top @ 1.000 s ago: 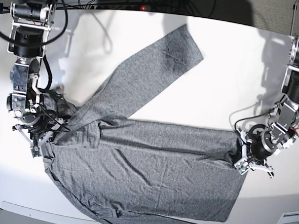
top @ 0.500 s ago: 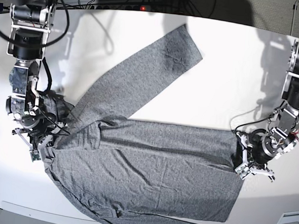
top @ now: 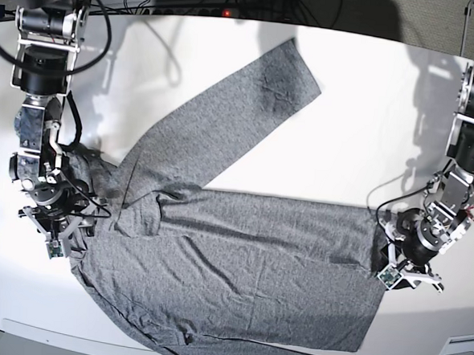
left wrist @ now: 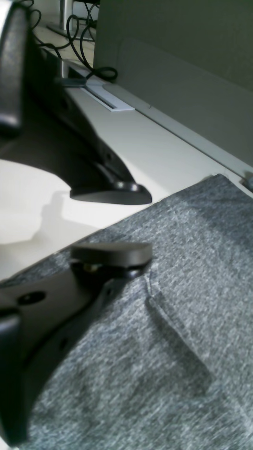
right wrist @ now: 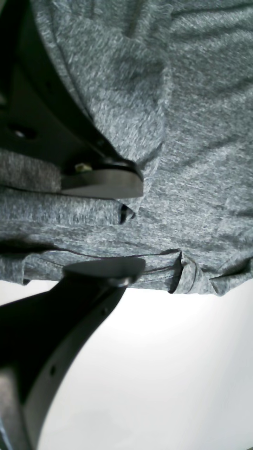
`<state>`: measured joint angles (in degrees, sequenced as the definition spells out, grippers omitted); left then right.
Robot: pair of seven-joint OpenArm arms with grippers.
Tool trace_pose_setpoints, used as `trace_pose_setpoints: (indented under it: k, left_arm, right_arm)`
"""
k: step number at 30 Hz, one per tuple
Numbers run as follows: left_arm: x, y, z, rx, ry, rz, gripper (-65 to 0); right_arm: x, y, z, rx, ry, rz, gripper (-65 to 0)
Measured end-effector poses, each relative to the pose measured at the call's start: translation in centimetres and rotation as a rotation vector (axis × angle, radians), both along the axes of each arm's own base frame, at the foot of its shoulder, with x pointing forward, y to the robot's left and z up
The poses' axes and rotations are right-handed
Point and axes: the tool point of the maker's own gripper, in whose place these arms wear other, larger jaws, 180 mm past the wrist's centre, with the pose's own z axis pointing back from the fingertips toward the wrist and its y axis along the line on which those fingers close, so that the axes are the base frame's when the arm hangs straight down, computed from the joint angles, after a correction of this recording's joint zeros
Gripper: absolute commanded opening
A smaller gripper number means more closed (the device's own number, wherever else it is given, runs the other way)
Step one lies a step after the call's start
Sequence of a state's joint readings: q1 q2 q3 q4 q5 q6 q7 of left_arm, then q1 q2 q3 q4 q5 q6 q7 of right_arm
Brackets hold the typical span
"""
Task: Fold the T-shirt properly
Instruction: 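Pull the grasped shoulder edge toward the body with the right gripper, then release the shirt with the left gripper and move it to the sleeve cuff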
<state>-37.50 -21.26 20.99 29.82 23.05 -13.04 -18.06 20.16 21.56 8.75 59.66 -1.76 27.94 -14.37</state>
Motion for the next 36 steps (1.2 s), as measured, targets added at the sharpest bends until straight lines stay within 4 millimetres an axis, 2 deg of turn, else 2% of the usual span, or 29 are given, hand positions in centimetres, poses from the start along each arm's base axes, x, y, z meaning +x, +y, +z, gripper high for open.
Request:
trace_pose_setpoints:
  k: [5,10,12,14,16,18,21,24,26,28,31,36]
  left_arm:
    - [0.0,0.0,0.0,0.0,0.0,0.0,-47.1]
    - [0.0,0.0,0.0,-0.005,0.0,0.004,-47.1]
    - [0.2,0.2,0.4,-0.071,-0.007,0.04,-47.1]
    - [0.4,0.9,0.3,-0.129,0.018,0.116,-47.1]
    - [0.2,1.5,-0.2,-0.164,0.057,0.184,-47.1]
    - [-0.2,1.6,-0.8,-0.186,0.105,0.23,-47.1]
    - [-0.6,1.2,-1.0,-0.186,0.177,0.28,-47.1]
    - [-1.0,-0.1,0.7,-0.17,0.157,0.252,-47.1]
    - [-2.3,-1.1,1.4,-0.154,0.145,0.219,-47.1]
    - [-4.5,-2.2,1.6,-0.128,0.151,0.18,-47.1]
    - [-8.4,-3.9,1.8,-0.093,0.17,0.117,-47.1]
    - [-15.2,-7.7,3.3,-0.078,0.197,0.014,-47.1]
  right_arm:
    - [0.2,0.0,0.3,-0.001,-0.007,0.001,-36.7]
    - [2.5,-0.1,3.5,0.003,-0.083,0.003,-36.7]
    - [3.5,0.1,4.8,0.049,-0.099,-0.008,-36.8]
    - [3.3,0.7,4.4,0.065,-0.028,0.019,-36.8]
    - [2.8,2.1,3.9,0.057,0.026,0.126,-36.8]
    - [2.5,3.0,3.9,0.089,0.022,0.174,-36.8]
    - [2.2,2.4,3.6,0.094,0.058,0.157,-36.8]
    - [1.4,1.5,3.0,0.109,0.122,0.13,-36.8]
    - [0.8,1.1,2.6,0.124,0.164,0.119,-36.8]
    - [0.3,0.3,2.5,0.123,0.195,0.107,-36.8]
    - [0.0,-1.1,2.8,0.098,0.196,0.092,-36.8]
    - [-0.7,-2.5,2.9,0.069,0.207,0.078,-36.8]
